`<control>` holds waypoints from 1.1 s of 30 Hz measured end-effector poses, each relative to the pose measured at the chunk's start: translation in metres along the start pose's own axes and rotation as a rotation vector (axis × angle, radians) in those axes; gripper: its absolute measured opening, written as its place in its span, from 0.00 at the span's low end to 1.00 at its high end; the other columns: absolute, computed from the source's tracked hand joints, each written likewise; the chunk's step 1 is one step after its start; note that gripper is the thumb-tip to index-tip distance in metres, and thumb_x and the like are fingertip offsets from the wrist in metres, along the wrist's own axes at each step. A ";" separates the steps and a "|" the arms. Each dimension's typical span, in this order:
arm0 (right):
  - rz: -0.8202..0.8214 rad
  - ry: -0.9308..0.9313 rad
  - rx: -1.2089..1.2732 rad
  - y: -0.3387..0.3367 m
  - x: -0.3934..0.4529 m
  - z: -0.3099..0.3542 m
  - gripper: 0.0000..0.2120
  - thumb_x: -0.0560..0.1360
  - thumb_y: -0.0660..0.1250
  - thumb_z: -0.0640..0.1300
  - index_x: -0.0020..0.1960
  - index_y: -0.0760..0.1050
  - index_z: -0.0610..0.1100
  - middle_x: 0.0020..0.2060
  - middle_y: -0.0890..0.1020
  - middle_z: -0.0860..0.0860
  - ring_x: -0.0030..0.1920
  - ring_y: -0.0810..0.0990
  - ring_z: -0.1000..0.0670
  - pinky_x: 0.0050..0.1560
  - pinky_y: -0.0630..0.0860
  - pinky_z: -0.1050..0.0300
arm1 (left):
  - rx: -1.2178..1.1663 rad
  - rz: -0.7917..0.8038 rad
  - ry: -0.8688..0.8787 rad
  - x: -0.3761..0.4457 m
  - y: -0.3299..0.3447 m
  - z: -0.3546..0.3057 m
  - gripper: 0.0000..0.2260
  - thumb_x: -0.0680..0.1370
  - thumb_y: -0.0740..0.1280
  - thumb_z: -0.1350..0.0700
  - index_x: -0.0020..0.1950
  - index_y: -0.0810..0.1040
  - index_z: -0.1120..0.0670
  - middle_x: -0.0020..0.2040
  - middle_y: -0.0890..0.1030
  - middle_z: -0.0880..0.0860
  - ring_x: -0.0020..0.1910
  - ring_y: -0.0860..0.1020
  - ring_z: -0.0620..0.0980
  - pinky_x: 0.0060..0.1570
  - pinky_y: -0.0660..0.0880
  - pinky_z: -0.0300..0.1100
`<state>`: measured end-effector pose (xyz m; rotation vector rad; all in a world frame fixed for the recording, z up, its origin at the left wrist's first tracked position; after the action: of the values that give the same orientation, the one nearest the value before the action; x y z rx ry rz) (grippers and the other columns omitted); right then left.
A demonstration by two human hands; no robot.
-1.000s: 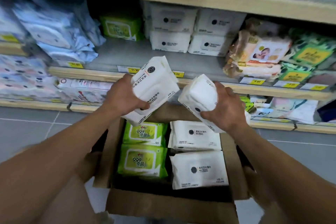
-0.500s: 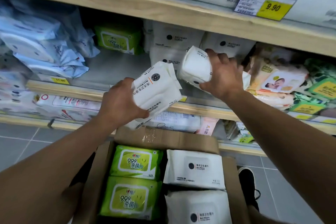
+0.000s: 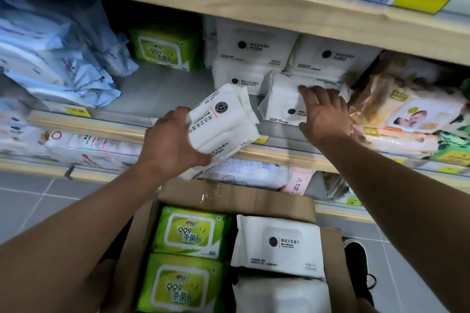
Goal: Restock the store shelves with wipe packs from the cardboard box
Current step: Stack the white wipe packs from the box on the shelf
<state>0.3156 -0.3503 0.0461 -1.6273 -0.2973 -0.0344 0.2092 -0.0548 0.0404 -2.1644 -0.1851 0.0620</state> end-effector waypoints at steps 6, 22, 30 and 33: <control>0.002 -0.032 0.073 -0.019 -0.022 0.004 0.43 0.69 0.73 0.51 0.76 0.53 0.51 0.73 0.61 0.47 0.74 0.56 0.40 0.74 0.54 0.44 | 0.040 -0.096 0.034 -0.008 -0.012 -0.019 0.39 0.52 0.80 0.44 0.59 0.69 0.51 0.53 0.77 0.52 0.52 0.75 0.56 0.53 0.73 0.52; -0.054 -0.045 0.144 -0.017 -0.037 0.000 0.40 0.68 0.72 0.52 0.75 0.59 0.47 0.73 0.63 0.46 0.72 0.59 0.40 0.72 0.57 0.44 | 0.588 -0.119 0.253 0.094 0.006 -0.089 0.37 0.57 0.77 0.47 0.63 0.69 0.53 0.56 0.78 0.55 0.55 0.76 0.59 0.54 0.68 0.50; -0.074 -0.082 0.159 -0.006 -0.017 0.004 0.39 0.69 0.72 0.50 0.75 0.58 0.47 0.73 0.62 0.46 0.73 0.57 0.40 0.74 0.55 0.45 | 0.528 -0.019 0.378 0.140 0.044 -0.102 0.38 0.56 0.78 0.48 0.64 0.69 0.50 0.59 0.77 0.54 0.57 0.75 0.58 0.58 0.69 0.50; -0.047 -0.072 0.165 -0.001 -0.016 0.004 0.40 0.70 0.71 0.50 0.76 0.56 0.47 0.74 0.60 0.46 0.75 0.54 0.41 0.75 0.52 0.46 | 0.512 0.035 0.364 0.149 0.056 -0.090 0.44 0.54 0.79 0.44 0.67 0.68 0.49 0.60 0.77 0.54 0.58 0.74 0.59 0.59 0.71 0.52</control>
<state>0.2991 -0.3489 0.0437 -1.4599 -0.3837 0.0128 0.3724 -0.1366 0.0491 -1.6329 0.0748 -0.2399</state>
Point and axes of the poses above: each hand's wrist, its own x-axis towards the middle knuckle, its own y-axis out of the palm, z = x × y, the point moved 4 cm from there along x, towards the middle knuckle
